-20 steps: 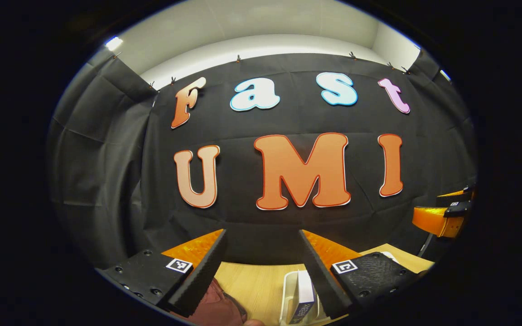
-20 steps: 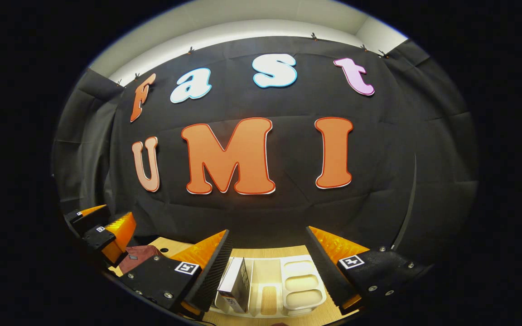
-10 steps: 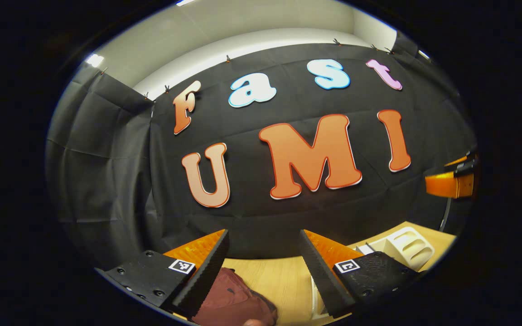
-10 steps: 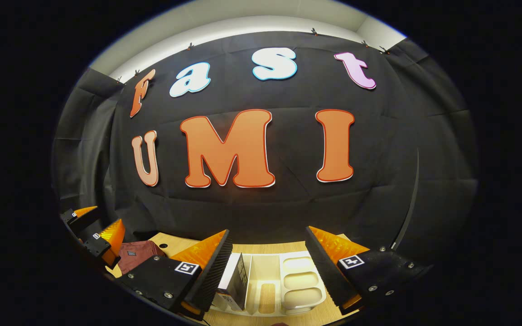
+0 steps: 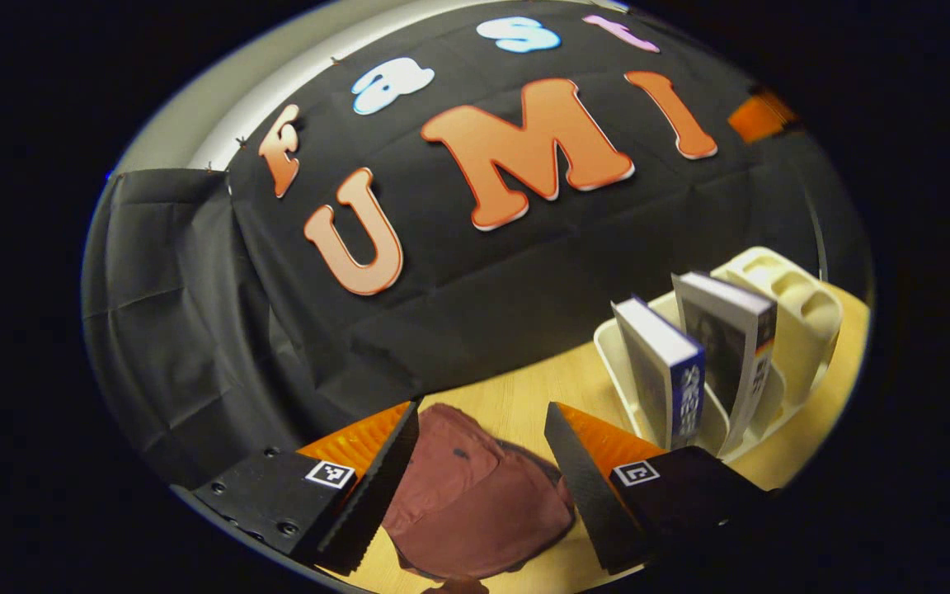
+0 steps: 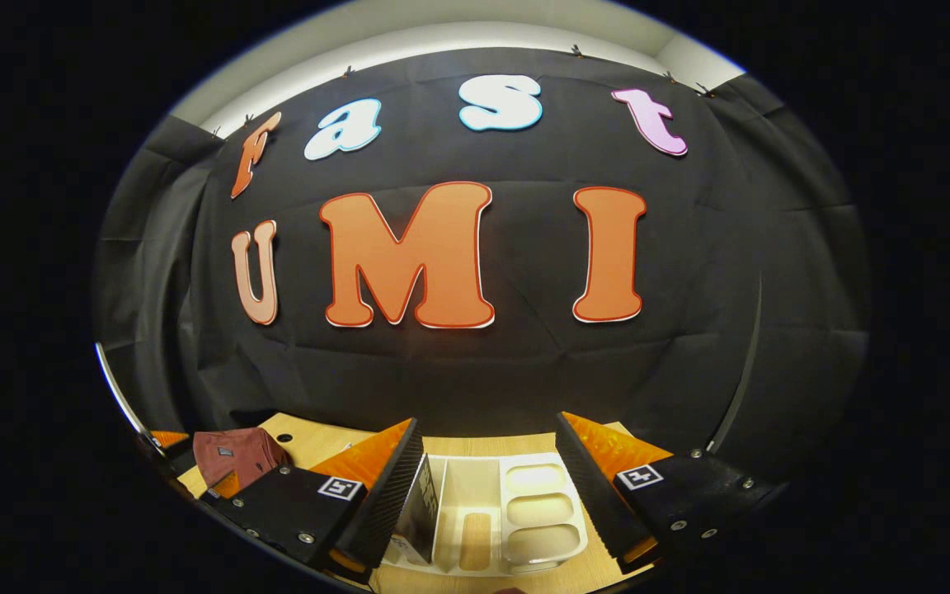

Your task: Open the schoolbag, grab two books from the bookshelf and put them into the schoolbag.

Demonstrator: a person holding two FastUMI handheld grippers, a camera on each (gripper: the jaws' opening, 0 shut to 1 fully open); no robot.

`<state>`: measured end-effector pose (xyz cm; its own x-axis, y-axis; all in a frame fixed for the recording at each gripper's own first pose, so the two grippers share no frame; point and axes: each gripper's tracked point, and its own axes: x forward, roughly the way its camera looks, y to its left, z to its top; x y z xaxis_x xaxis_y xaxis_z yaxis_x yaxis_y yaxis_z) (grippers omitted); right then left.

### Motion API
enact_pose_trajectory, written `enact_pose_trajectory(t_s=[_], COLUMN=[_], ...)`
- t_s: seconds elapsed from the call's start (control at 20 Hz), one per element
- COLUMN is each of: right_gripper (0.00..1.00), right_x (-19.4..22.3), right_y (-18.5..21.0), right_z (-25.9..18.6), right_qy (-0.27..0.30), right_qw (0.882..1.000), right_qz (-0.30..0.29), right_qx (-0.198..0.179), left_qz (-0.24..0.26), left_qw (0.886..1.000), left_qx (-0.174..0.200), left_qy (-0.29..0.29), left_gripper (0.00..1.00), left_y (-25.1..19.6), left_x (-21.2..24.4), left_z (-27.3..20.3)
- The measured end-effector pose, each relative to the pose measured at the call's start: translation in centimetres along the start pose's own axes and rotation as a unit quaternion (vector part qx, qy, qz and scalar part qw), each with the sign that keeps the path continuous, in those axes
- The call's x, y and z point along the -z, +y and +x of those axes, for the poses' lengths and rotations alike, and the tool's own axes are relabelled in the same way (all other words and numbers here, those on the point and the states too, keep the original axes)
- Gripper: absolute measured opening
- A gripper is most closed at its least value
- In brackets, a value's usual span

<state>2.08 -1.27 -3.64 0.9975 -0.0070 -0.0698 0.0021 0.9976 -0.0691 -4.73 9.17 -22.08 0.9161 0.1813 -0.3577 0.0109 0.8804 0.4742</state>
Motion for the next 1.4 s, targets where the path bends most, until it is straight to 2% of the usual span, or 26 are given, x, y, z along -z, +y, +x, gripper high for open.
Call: enact_pose_trajectory(t_s=[0.35,0.8,0.95,1.3,1.4], right_gripper=[0.96,0.96,0.96,0.96,0.96], right_x=[0.2,0.6,0.5,0.8,0.8], right_y=[0.1,0.7,0.7,0.3,0.4], right_z=[0.2,0.4,0.2,0.1,-0.1], right_qy=[0.002,0.008,0.006,0.008,0.009], right_qw=[1.000,1.000,1.000,1.000,1.000], right_qz=[-0.013,-0.010,-0.009,-0.006,-0.007], right_qx=[0.002,-0.007,-0.009,-0.010,-0.012], left_qz=[0.095,0.185,0.220,0.261,0.280], left_qw=[0.991,0.964,0.954,0.945,0.942], left_qx=[0.027,0.059,0.053,0.008,-0.011], left_qy=[0.089,0.183,0.195,0.196,0.184], left_gripper=[0.99,0.98,0.98,0.96,0.90], left_y=[-3.3,-5.8,-5.8,-3.9,-3.9], left_x=[9.5,19.4,21.2,22.0,21.3], left_z=[1.6,0.8,1.1,1.7,1.9])
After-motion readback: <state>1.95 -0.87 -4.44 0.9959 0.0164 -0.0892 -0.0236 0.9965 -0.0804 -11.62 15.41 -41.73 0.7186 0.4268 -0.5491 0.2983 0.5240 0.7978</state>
